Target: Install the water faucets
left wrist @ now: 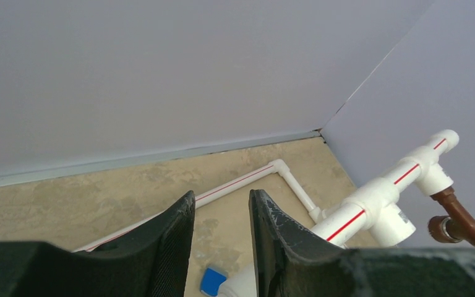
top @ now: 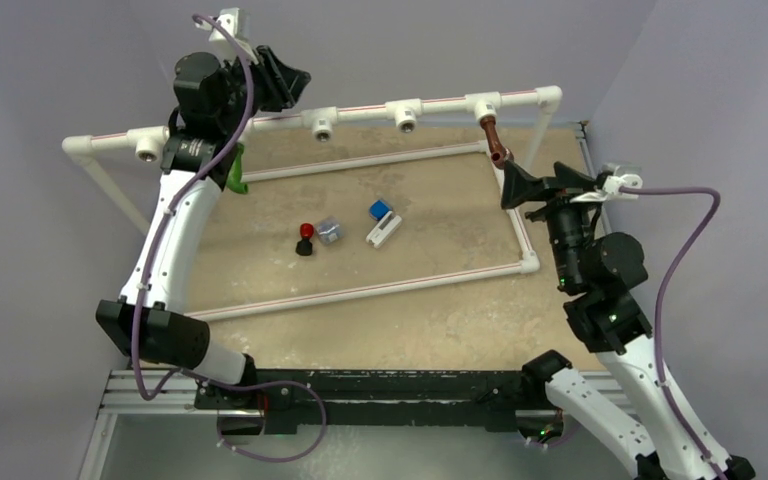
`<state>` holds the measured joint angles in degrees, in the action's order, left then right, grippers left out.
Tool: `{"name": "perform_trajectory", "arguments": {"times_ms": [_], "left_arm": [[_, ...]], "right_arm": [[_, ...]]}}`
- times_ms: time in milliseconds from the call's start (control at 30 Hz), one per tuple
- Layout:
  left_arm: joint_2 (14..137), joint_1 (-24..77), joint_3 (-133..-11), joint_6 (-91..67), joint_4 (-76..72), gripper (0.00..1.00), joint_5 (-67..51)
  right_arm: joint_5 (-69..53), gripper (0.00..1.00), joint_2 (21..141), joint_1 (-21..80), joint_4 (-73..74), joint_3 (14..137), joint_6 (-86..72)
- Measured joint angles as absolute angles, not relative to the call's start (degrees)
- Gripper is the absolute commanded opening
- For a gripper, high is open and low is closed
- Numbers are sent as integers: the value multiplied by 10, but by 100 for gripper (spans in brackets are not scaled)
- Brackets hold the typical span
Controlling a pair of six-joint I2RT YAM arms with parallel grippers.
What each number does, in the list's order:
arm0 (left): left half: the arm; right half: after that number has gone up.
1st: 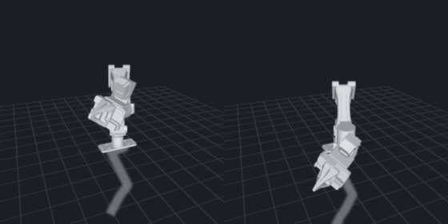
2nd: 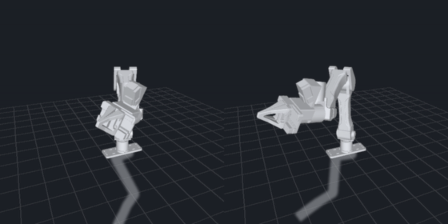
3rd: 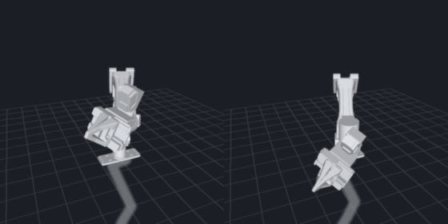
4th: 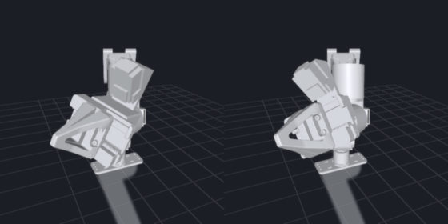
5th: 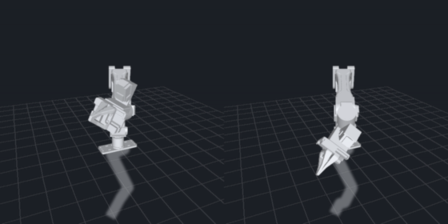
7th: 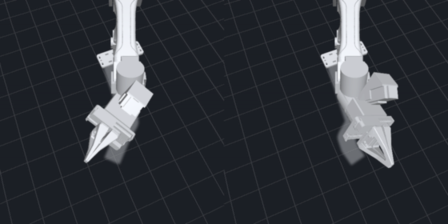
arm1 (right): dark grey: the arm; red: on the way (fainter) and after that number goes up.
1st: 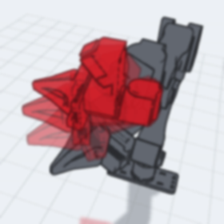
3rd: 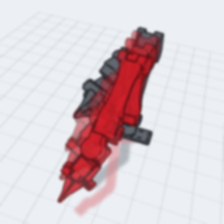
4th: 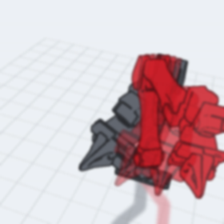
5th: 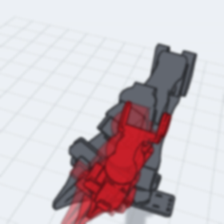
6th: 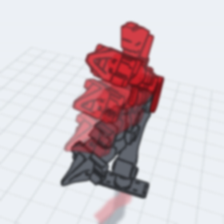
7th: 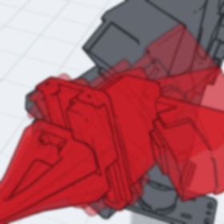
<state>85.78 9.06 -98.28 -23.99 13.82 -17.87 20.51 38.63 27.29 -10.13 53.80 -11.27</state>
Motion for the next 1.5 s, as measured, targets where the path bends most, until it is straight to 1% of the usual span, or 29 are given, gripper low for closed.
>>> {"name": "perform_trajectory", "arguments": {"times_ms": [267,500,633,867,1033,1133,1300,1367,1500], "left_arm": [[822,91,-983,-286,122,38,-212],[725,91,-947,-325,125,40,-285],[671,91,-933,-325,148,40,-329],[547,91,-818,-322,219,40,-356],[469,91,-769,-314,296,40,-351],[429,96,-768,-303,344,40,-328],[359,105,-768,-303,392,40,-288],[340,107,-768,-305,403,40,-278],[319,110,-768,-309,424,40,-270]], "right_arm": [[224,99,361,273,-60,445,-158],[231,98,336,273,-77,351,-193],[236,99,334,273,-130,287,-183],[289,99,362,273,-263,189,-135],[336,99,443,272,-432,132,-95],[353,99,523,261,-532,103,-82],[349,99,685,201,-676,82,-83],[335,99,726,171,-737,81,-83],[304,98,769,137,-806,89,-79]]}}
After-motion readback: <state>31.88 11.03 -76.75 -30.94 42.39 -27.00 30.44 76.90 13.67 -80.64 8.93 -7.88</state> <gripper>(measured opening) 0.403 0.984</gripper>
